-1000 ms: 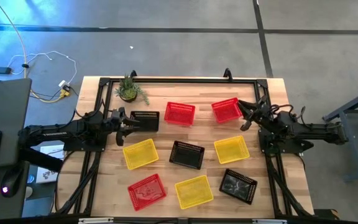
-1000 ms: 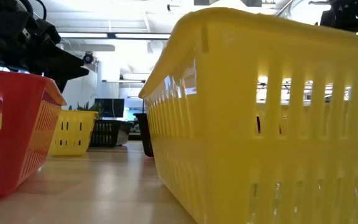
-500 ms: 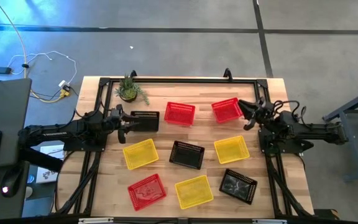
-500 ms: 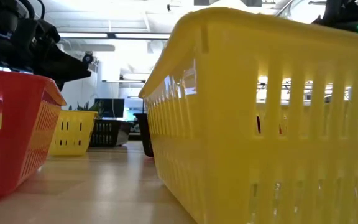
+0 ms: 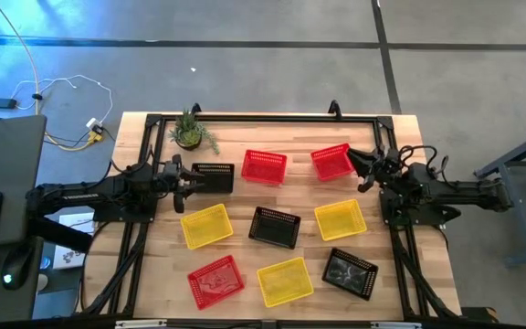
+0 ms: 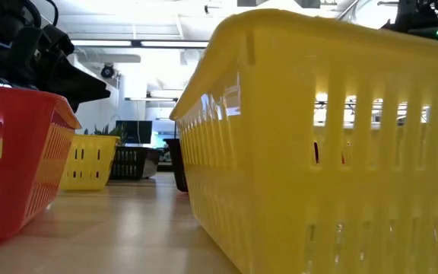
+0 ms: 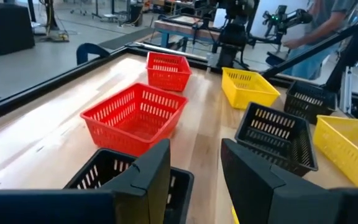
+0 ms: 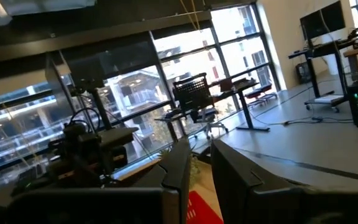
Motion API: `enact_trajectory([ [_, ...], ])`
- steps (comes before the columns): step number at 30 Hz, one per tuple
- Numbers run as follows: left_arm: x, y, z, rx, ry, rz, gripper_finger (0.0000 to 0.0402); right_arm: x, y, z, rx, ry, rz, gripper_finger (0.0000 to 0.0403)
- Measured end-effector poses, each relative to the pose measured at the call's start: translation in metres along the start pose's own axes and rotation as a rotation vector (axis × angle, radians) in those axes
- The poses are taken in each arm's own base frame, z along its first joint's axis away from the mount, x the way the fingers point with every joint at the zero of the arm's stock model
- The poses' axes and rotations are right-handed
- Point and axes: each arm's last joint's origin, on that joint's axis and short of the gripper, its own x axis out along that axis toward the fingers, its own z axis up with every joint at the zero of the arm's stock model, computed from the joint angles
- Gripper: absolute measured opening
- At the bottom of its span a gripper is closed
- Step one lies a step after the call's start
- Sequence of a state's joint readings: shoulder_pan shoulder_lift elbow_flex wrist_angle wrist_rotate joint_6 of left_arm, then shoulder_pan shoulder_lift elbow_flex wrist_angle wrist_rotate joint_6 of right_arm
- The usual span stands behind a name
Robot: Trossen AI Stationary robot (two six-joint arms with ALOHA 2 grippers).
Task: Stack baskets by color
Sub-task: Stack the top right red bin on top of the top left red basket
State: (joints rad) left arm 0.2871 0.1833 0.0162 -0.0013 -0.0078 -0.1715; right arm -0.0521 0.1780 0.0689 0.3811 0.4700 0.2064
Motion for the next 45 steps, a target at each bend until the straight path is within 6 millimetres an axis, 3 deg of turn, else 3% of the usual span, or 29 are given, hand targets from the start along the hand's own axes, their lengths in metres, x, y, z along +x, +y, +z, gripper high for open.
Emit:
enact_trajectory([
  [5, 0.0, 0.0, 0.0, 0.0, -0.001, 0.006, 0.0131, 0.0, 0.003, 0.01, -0.015, -0.073, 0.039, 0.0053],
  [9, 0.0, 0.0, 0.0, -0.005, -0.001, 0.007, 0.0131, 0.002, 0.009, 0.032, -0.083, -0.064, 0.07, 0.0053],
  [18, 0.0, 0.0, 0.0, 0.006, 0.0, 0.005, 0.0131, 0.013, 0.019, 0.064, -0.299, 0.278, -0.072, 0.0053],
  [26, 0.0, 0.0, 0.0, 0.007, 0.0, 0.005, 0.0131, 0.032, 0.031, 0.062, -0.298, 0.702, -0.12, 0.0053],
  [39, 0.0, 0.0, 0.0, 0.01, -0.001, 0.005, 0.0131, 0.074, 0.048, 0.038, -0.488, 1.085, -0.183, 0.0054],
  [45, 0.0, 0.0, 0.0, 0.01, 0.0, 0.005, 0.0131, 0.088, 0.053, 0.024, -0.531, 1.242, -0.227, 0.0082],
])
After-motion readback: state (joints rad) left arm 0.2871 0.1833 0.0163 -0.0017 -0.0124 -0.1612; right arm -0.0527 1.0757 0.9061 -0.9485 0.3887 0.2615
